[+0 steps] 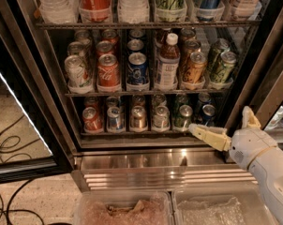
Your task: Pick blue plastic bottle from middle shelf of fridge
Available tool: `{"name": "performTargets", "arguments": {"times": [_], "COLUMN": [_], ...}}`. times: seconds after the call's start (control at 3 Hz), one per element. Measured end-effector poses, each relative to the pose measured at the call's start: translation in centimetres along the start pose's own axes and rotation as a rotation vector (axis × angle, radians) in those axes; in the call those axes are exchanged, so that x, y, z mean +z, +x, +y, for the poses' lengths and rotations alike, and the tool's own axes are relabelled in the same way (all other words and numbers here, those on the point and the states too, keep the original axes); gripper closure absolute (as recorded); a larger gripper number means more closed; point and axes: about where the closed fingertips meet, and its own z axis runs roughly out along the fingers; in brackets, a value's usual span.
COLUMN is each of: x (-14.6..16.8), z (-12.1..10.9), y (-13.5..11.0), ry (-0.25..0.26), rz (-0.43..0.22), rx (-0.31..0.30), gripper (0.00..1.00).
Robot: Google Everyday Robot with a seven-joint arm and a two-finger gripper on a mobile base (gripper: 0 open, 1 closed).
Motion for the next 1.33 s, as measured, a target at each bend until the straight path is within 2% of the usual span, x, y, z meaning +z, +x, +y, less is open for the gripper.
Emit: {"name": "performTargets", "arguments": {"times": [0.33,0.67,1.0,1.33], "x": [0.0,0.2,0.5,0.4], "z": [0.0,0.9,3.4,5.6], "y": [0.0,0.1,-0.2,-0.3], "ry": [-0.001,-0.067,-0.196,-0.277], "rz": [0.0,0.004,-0.005,-0.019], "rx": [0.0,0.004,-0.01,-0.005], "gripper": [0.0,0.0,0.0,0.0]}}
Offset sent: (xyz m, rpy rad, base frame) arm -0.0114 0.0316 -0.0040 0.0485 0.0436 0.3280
